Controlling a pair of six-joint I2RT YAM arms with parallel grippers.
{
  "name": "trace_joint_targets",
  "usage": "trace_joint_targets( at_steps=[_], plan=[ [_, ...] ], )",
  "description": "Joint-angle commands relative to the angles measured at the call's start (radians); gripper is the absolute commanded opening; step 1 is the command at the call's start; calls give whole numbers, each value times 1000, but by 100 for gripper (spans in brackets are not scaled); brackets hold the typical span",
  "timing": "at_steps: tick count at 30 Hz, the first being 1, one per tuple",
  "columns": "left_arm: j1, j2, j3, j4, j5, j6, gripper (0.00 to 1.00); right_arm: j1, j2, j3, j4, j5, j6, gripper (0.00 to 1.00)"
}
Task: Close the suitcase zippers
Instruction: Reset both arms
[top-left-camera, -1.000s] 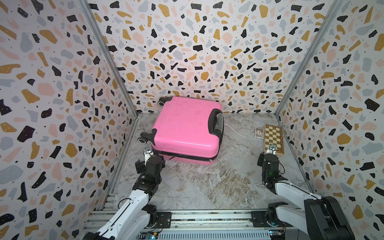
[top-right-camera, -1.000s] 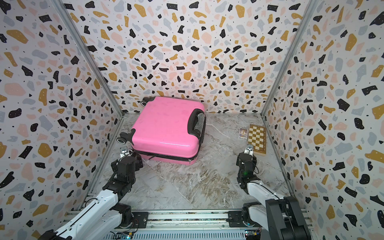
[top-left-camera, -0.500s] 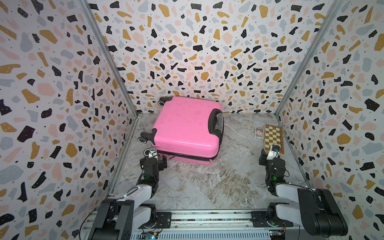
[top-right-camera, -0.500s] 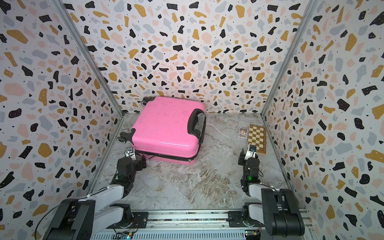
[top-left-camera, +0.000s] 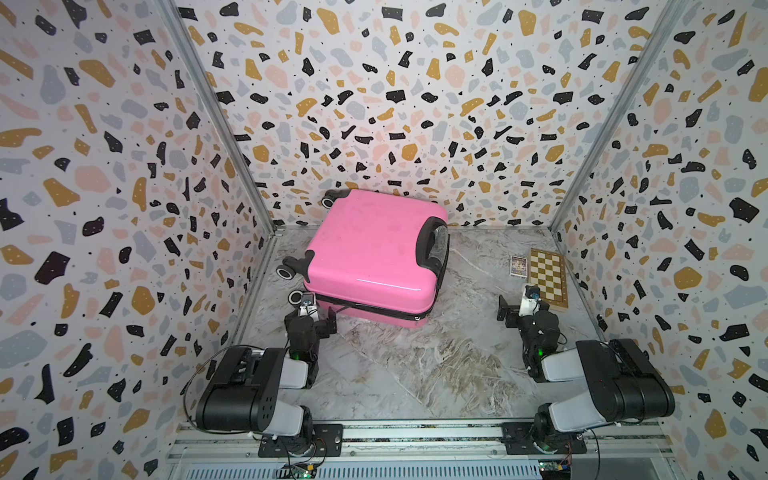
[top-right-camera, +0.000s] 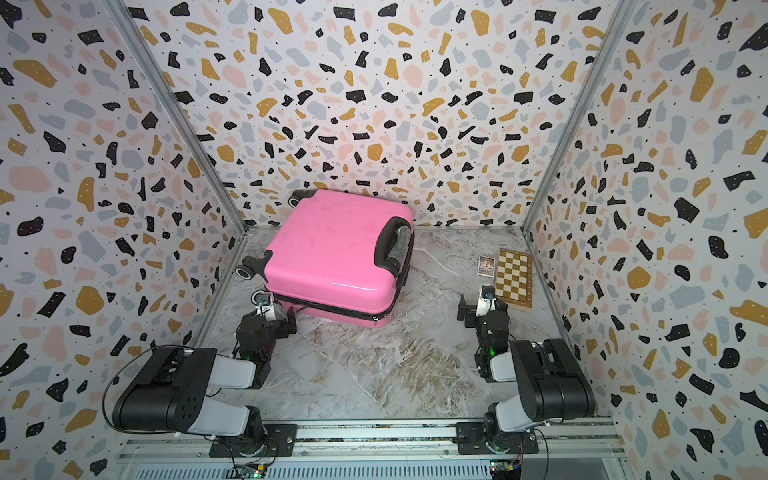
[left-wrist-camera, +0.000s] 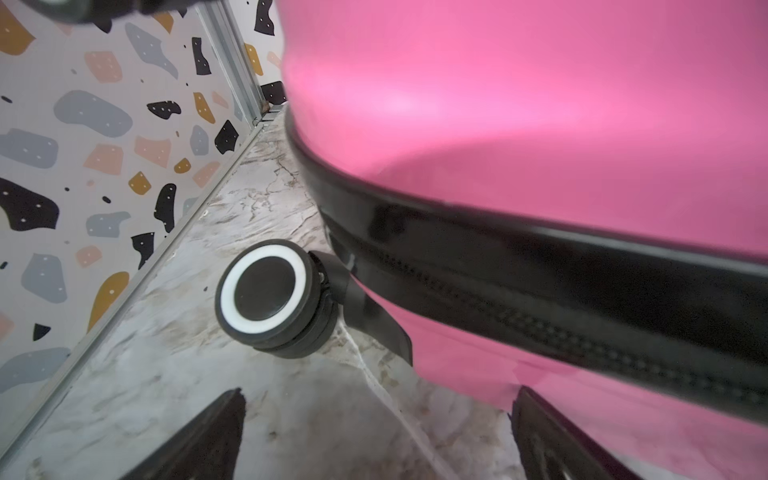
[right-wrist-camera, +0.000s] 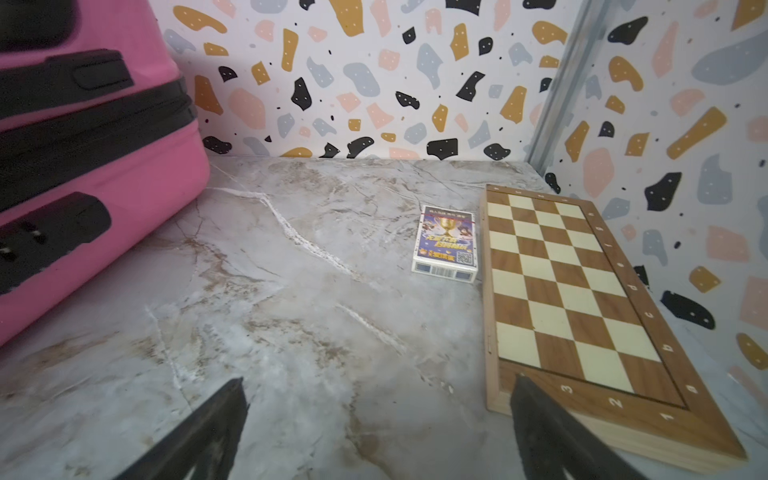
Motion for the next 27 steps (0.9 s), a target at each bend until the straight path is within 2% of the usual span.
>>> trace_joint_targets(
  at_steps=[1,8,27],
  plan=[
    [-2,-13,58,40,8,-7,100,2,-7,15,17,23,-16,100],
    [-2,-9,57,41,-68,-35,100,2,-9,20,12,21,-15,100],
    [-2,-10,74,9,-56,-34,100,2,-7,21,10,21,-16,100]
  ],
)
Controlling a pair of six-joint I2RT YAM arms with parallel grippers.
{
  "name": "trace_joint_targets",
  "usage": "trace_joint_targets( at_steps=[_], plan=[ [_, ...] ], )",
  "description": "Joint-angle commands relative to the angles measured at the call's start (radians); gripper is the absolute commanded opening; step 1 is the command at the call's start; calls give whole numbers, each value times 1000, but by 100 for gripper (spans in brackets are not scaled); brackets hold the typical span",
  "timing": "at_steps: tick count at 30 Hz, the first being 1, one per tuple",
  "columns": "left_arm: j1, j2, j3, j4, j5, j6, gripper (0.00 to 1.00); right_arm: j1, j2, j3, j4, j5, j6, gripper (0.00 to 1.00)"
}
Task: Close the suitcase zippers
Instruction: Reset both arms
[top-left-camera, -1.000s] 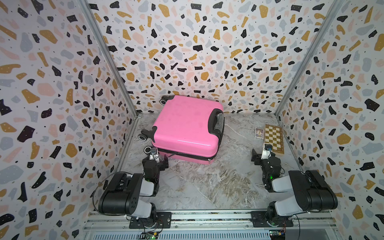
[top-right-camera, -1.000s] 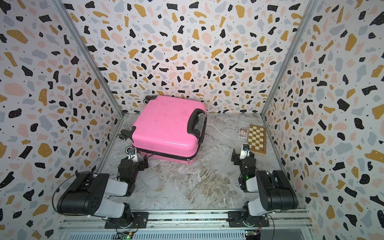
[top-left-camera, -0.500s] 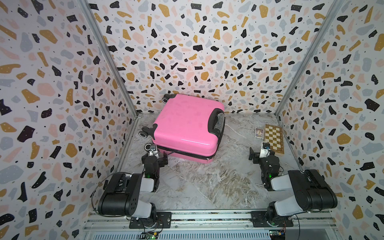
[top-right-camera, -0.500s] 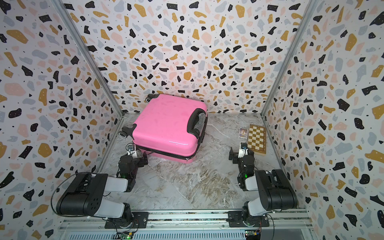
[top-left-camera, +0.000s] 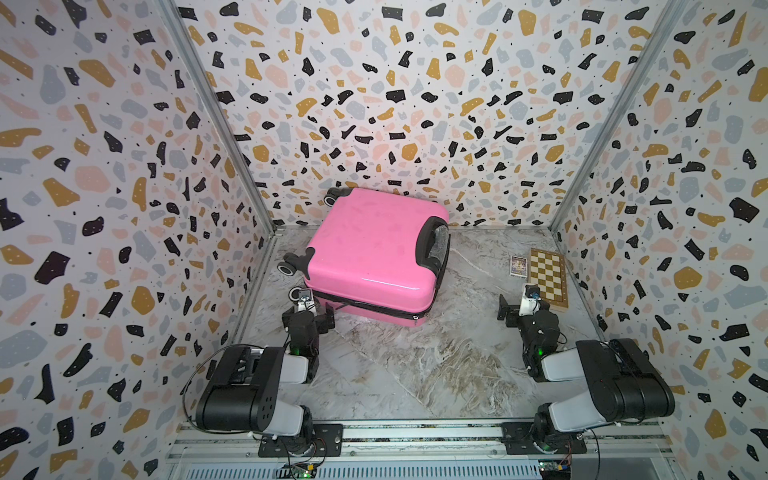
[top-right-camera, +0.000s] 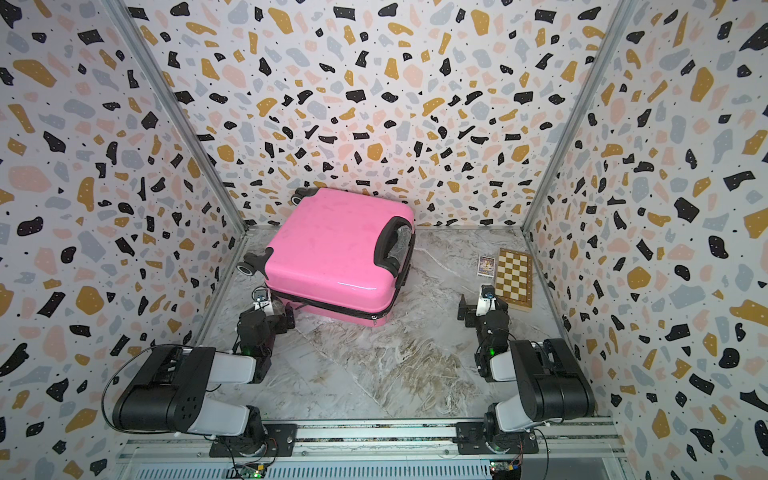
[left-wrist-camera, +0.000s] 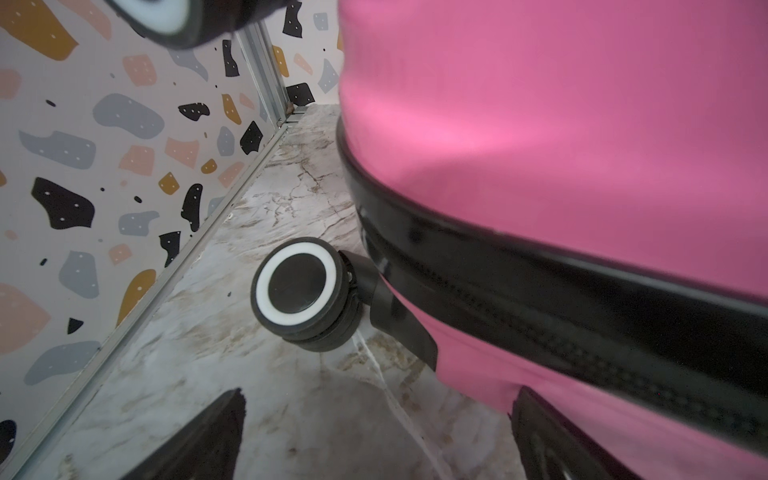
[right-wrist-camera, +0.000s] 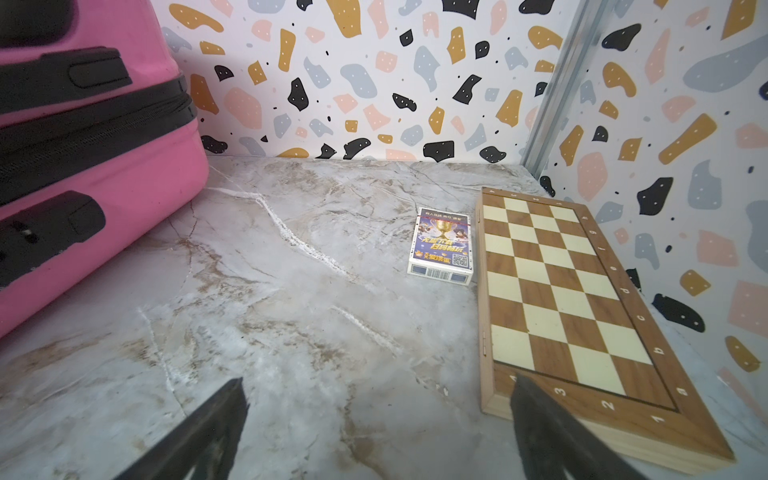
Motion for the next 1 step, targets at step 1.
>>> trace_joint_targets(
  at_steps=[1],
  plan=[
    [-2,-10,44,43,11,-14,100,2,-8,21,13,11,-8,100]
  ],
)
